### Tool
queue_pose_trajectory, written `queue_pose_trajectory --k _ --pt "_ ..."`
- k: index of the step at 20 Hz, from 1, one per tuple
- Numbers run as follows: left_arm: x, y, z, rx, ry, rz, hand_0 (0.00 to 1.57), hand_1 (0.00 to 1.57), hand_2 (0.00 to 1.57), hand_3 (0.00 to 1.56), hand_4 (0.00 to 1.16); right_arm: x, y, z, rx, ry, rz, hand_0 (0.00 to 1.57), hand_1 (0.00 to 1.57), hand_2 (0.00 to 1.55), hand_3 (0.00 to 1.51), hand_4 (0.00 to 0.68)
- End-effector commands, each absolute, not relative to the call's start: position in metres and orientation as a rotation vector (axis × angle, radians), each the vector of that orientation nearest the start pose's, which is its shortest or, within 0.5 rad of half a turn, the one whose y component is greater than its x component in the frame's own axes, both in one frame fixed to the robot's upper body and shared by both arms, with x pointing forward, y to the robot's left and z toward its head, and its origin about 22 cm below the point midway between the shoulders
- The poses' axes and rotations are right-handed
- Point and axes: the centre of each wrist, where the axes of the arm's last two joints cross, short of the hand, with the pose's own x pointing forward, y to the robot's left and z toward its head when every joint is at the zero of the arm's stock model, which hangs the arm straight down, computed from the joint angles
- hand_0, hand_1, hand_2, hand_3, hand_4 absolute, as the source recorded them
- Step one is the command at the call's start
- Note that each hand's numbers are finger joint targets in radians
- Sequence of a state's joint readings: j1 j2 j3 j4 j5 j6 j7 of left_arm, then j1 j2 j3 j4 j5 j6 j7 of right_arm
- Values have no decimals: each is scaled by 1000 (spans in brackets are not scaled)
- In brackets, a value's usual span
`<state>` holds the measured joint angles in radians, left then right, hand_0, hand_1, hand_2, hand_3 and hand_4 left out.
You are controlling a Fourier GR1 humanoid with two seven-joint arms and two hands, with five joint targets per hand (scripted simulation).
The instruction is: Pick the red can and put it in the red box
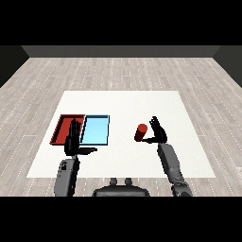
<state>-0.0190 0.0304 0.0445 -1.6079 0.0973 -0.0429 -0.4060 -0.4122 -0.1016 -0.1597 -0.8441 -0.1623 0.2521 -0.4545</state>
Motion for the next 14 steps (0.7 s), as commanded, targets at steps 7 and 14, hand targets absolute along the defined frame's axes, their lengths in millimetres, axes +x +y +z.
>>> queue_pose_trajectory --k 7,14 --pt "247 252 10 -46 -2050 58 0 0 0 0 0 344 -226 -67 298 -1669 -11 0 0 0 0 0" --pt "246 251 23 -17 -2041 29 0 0 0 0 0 352 -225 -58 323 -1655 -36 0 0 0 0 0"
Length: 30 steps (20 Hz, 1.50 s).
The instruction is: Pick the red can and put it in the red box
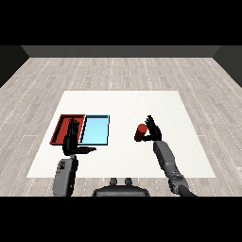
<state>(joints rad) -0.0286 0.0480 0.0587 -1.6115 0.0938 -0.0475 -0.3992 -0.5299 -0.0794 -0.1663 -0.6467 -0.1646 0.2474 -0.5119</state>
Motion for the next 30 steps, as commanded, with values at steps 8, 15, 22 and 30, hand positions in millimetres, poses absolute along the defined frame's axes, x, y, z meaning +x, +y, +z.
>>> queue_pose_trajectory --k 8,15,22,30 --pt "248 241 18 -24 -2058 45 0 0 0 0 0 348 -223 -71 351 -1661 -28 0 0 0 0 0" --pt "245 254 -1 -23 -2049 51 0 0 0 0 0 339 -176 -90 361 -1617 -17 0 0 0 0 0" --pt "247 245 43 -18 -2045 62 0 0 0 0 0 351 -196 -77 323 -1615 19 0 0 0 0 0" --pt "255 243 10 -5 -2055 45 0 0 0 0 0 358 -178 -81 87 -1567 -21 1462 1462 1459 1423 611"
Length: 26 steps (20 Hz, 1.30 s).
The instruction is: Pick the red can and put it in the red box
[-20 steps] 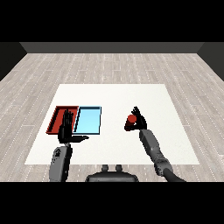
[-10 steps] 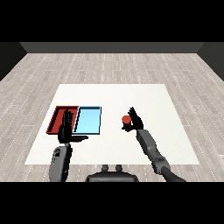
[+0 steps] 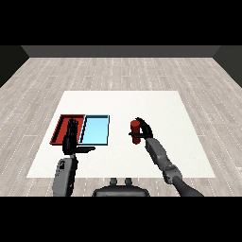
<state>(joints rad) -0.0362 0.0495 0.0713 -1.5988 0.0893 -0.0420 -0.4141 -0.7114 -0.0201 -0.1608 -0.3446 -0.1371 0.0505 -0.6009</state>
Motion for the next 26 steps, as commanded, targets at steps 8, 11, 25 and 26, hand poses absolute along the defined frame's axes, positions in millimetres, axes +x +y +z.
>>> queue_pose_trajectory --k 8,11,25,26 --pt "243 252 8 -12 -2037 48 0 0 0 0 0 369 -176 -68 58 -1615 47 1451 1451 1441 1396 594" --pt "241 248 20 -39 -2035 45 0 0 0 0 0 358 -179 -72 37 -1636 44 1467 1467 1441 1378 598" --pt "258 205 -1 -115 -2006 -43 0 0 0 0 0 350 -187 -2 73 -1877 85 1460 1460 1437 1384 642" --pt "239 211 20 -128 -2011 -46 0 0 0 0 0 356 -191 25 88 -1882 91 1464 1464 1439 1388 659"
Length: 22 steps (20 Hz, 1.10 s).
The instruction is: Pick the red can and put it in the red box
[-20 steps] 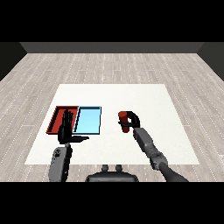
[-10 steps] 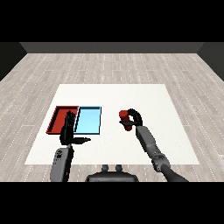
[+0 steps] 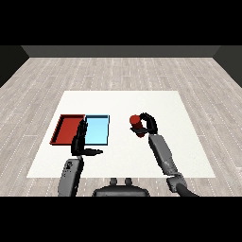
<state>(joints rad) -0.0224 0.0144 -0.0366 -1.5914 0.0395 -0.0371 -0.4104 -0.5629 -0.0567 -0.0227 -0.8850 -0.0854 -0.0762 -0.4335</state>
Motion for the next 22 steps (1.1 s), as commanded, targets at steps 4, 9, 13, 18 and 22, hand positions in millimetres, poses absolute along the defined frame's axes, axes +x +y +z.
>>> queue_pose_trajectory --k 4,9,13,18,22 --pt "248 181 12 -160 -1955 -66 0 0 0 0 0 338 -159 27 105 -1908 64 1454 1454 1433 1386 655" --pt "251 184 22 -167 -1936 -72 0 0 0 0 0 304 -96 42 102 -1900 48 1454 1454 1433 1386 655" --pt "246 163 18 -181 -1896 -97 0 0 0 0 0 293 -98 24 113 -1919 42 1448 1448 1431 1385 654" --pt "273 132 15 -238 -1872 -115 0 0 0 0 0 301 -112 37 110 -1927 -14 1456 1456 1433 1389 646" --pt "263 127 5 -239 -1820 -100 0 0 0 0 0 294 -88 34 154 -1903 31 1458 1458 1443 1397 659"
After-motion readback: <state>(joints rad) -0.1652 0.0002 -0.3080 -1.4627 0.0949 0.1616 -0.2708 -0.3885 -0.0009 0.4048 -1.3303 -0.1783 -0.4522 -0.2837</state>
